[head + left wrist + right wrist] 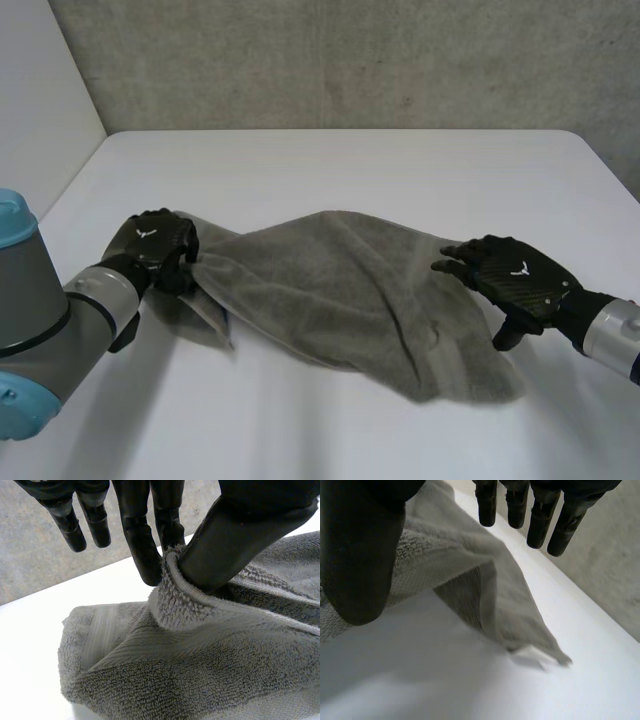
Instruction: Fold the towel.
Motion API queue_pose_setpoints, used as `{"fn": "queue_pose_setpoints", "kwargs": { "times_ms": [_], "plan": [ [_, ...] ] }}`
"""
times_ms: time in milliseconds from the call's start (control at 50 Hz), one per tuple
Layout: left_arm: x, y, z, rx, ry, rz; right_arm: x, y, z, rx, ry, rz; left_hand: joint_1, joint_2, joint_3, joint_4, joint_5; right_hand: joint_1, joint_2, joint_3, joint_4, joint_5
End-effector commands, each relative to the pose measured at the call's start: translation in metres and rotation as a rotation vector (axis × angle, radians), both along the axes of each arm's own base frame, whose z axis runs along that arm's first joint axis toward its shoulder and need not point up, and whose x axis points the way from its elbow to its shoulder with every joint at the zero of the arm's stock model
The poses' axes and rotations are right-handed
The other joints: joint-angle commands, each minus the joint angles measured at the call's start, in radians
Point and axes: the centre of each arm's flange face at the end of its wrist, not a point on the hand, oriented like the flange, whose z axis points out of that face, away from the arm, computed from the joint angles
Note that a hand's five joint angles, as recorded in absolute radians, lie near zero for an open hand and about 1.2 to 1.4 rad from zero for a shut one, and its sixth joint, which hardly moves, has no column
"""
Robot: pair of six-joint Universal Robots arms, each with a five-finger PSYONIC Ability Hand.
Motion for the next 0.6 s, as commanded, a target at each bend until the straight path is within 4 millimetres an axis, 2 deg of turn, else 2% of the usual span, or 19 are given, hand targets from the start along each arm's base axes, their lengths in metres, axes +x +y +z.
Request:
{"fn": "queue_pose_setpoints", "kwargs": {
  "times_ms": [20,120,200,260,340,420,600],
  "plan": [
    [-0.001,0.005,0.003,-0.004,0.001,-0.007,-0.015,-0.002,-0.001,0.034,0.157,-0.196,0.145,0.067,-0.049,-0.055,0.093,-0.051,-0.072,-0.052,-0.07,-0.059],
    [-0.002,0.011,0.007,-0.014,0.005,-0.015,-0.014,0.01,0.005,0.058,0.194,-0.196,0.145,0.067,-0.049,-0.055,0.093,-0.051,-0.072,-0.052,-0.07,-0.059],
    [-0.001,0.015,0.009,-0.016,0.007,-0.018,-0.013,0.021,0.02,0.066,0.185,-0.199,0.145,0.067,-0.049,-0.055,0.093,-0.044,-0.065,-0.052,-0.07,-0.052],
    [-0.001,0.018,0.011,-0.021,0.008,-0.021,-0.014,0.026,0.024,0.089,0.186,-0.208,0.145,0.067,-0.049,-0.055,0.093,0.073,0.052,-0.052,-0.07,0.065],
    [-0.004,0.022,0.012,-0.021,0.016,-0.047,-0.015,0.033,0.023,0.136,0.191,-0.207,0.145,0.067,-0.049,-0.055,0.093,0.1,0.079,-0.052,-0.07,0.092],
    [-0.006,0.025,0.012,-0.016,0.022,-0.067,-0.016,0.039,0.018,0.177,0.2,-0.204,0.145,0.067,-0.049,-0.055,0.093,0.244,0.222,-0.052,-0.07,0.236],
    [-0.007,0.027,0.009,-0.008,0.023,-0.077,-0.015,0.048,0.011,0.22,0.196,-0.196,0.145,0.067,-0.049,-0.055,0.093,0.241,0.22,-0.052,-0.07,0.233]
  ]
}}
